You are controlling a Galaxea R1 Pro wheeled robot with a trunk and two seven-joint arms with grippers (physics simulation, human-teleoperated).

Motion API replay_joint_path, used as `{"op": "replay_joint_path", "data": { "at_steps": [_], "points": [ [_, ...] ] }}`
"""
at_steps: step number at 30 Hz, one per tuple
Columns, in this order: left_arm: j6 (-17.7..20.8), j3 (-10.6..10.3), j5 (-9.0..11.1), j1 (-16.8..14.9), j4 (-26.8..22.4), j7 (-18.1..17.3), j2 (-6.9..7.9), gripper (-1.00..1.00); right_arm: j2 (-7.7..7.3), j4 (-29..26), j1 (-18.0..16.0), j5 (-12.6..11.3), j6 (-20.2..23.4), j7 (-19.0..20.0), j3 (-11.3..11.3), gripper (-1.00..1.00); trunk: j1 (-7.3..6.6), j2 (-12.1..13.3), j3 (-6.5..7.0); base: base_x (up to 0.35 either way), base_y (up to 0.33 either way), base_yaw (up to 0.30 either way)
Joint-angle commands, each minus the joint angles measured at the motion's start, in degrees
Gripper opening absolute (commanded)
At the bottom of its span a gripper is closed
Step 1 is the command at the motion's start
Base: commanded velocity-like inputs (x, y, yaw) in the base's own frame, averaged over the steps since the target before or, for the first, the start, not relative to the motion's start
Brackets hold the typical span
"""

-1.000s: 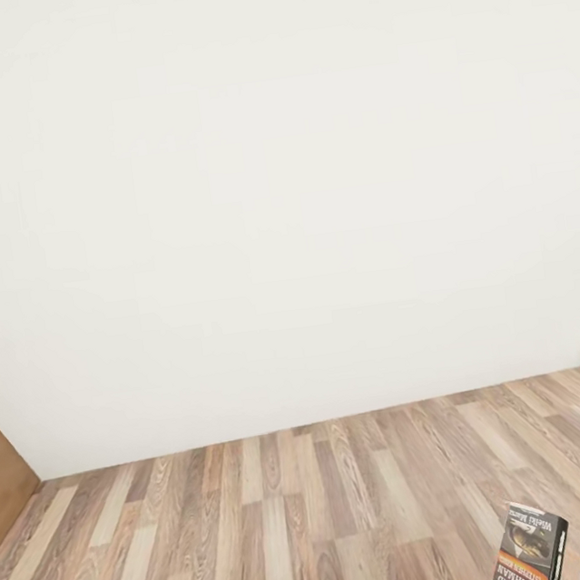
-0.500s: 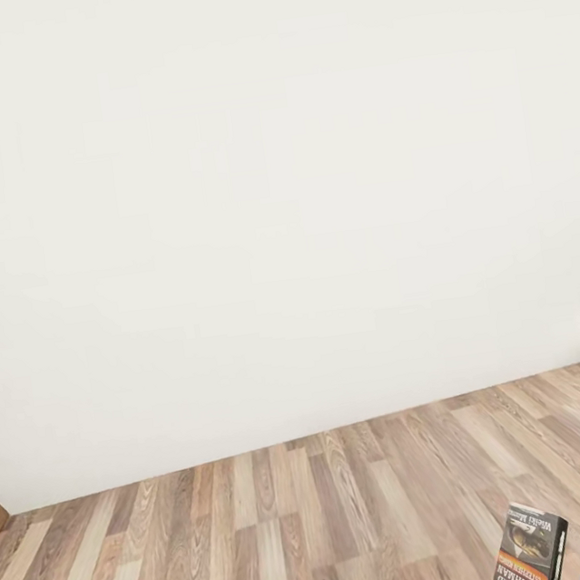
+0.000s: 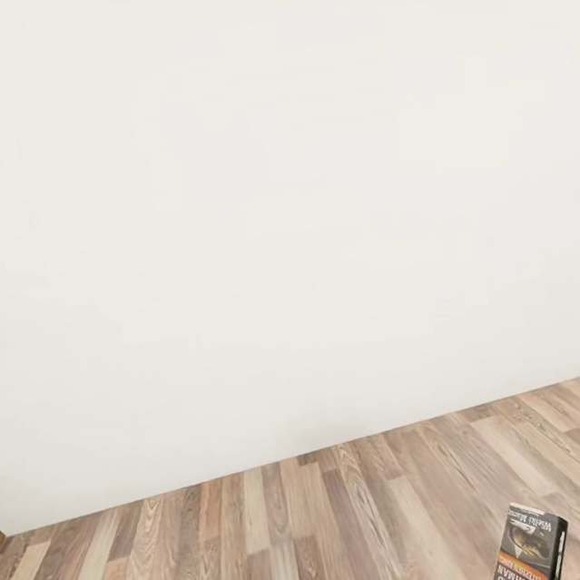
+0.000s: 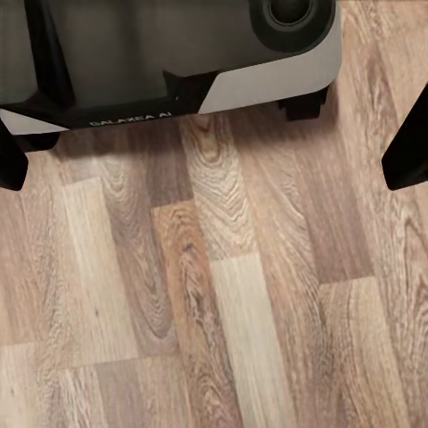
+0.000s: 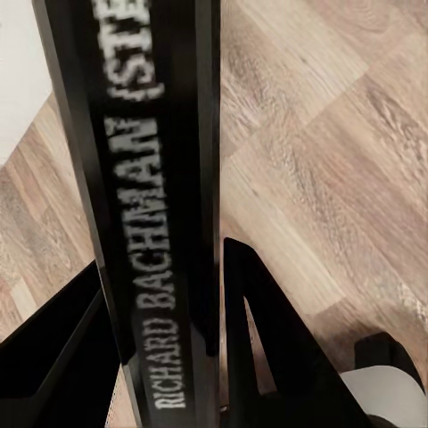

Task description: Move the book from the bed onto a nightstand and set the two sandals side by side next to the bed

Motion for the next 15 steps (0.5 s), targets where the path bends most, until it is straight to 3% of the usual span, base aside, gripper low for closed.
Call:
{"op": "replay_joint_path", "data": {
  "at_steps": [1,11,15],
  "points": [
    [-0.2,-0.5,0.6,-0.1,0.1,-0.2,0.01,1.0,-0.02,0.2,-0.1,-0.7,0.3,0.3,0.2,-1.0,0.04,-0.1,-0.09,0.266,0.193,0.0],
    [-0.3,-0.5,0.7,-0.1,0.1,-0.2,0.02,1.0,-0.01,0.2,-0.1,-0.7,0.3,0.3,0.2,-1.0,0.04,-0.1,-0.09,0.264,0.203,-0.006],
    [-0.3,-0.4,0.7,-0.1,0.1,-0.3,0.11,1.0,0.0,0.2,-0.1,-0.7,0.3,0.3,0.2,-1.0,0.04,-0.1,-0.09,0.114,0.106,-0.202]
  ]
}}
